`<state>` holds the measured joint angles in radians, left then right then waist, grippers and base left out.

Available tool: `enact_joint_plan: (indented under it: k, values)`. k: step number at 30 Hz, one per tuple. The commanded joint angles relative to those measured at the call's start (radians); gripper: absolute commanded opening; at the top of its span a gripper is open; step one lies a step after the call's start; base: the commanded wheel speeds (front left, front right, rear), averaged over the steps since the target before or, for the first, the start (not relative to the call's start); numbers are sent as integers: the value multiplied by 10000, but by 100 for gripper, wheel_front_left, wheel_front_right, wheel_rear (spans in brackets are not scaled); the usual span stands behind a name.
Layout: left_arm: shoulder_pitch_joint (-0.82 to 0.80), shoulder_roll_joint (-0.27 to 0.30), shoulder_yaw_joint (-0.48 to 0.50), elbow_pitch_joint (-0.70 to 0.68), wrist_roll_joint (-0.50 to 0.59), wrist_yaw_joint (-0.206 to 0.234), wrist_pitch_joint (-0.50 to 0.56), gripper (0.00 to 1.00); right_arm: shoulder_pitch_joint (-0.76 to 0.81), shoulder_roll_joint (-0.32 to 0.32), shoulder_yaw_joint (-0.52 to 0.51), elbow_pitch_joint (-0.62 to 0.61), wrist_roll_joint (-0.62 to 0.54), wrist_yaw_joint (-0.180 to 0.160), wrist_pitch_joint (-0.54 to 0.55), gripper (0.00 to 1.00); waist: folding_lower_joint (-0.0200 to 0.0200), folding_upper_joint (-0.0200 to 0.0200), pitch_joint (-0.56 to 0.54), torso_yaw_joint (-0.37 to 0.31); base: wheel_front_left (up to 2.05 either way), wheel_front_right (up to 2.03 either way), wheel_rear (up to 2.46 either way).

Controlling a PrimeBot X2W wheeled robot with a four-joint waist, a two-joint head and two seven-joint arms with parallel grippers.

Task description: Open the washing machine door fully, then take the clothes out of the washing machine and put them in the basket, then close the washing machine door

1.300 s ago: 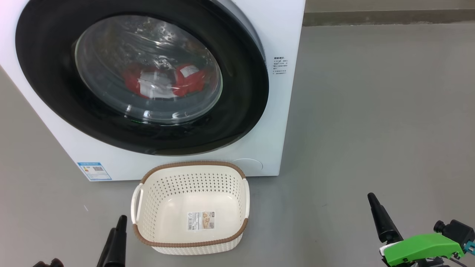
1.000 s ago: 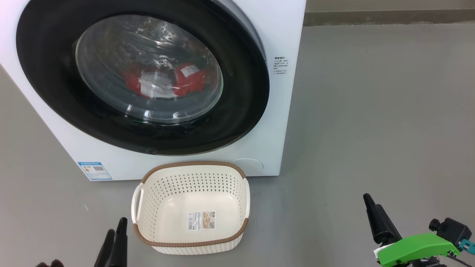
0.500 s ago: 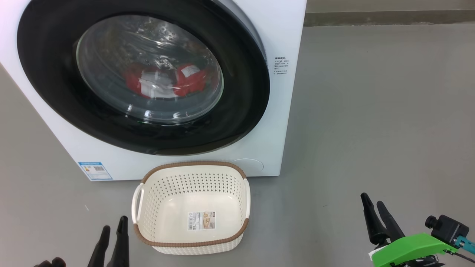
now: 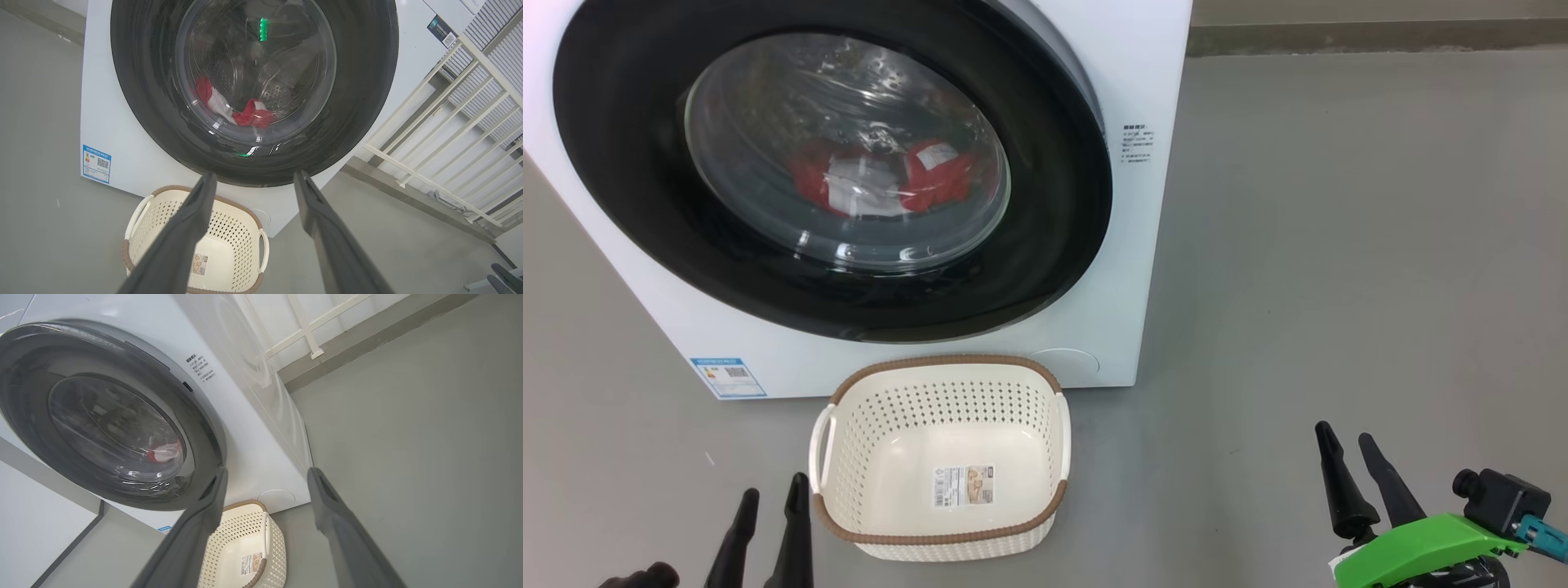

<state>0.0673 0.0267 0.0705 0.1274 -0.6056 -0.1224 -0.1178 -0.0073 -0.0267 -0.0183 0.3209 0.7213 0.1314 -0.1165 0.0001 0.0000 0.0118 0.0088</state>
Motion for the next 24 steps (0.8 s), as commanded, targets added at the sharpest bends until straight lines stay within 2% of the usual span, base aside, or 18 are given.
enact_joint_plan:
  k: [1,24]
  values:
    - [-38,186,198,-342,391,-8,-159,100,-148,-135,139,-310,-327,-5,-185,100,0,0,6,-15,0,0,0]
    - [222,250,32,-639,3255,-46,-841,100,69,-188,-1,-555,-3129,-6,-861,100,0,0,23,-82,0,0,0]
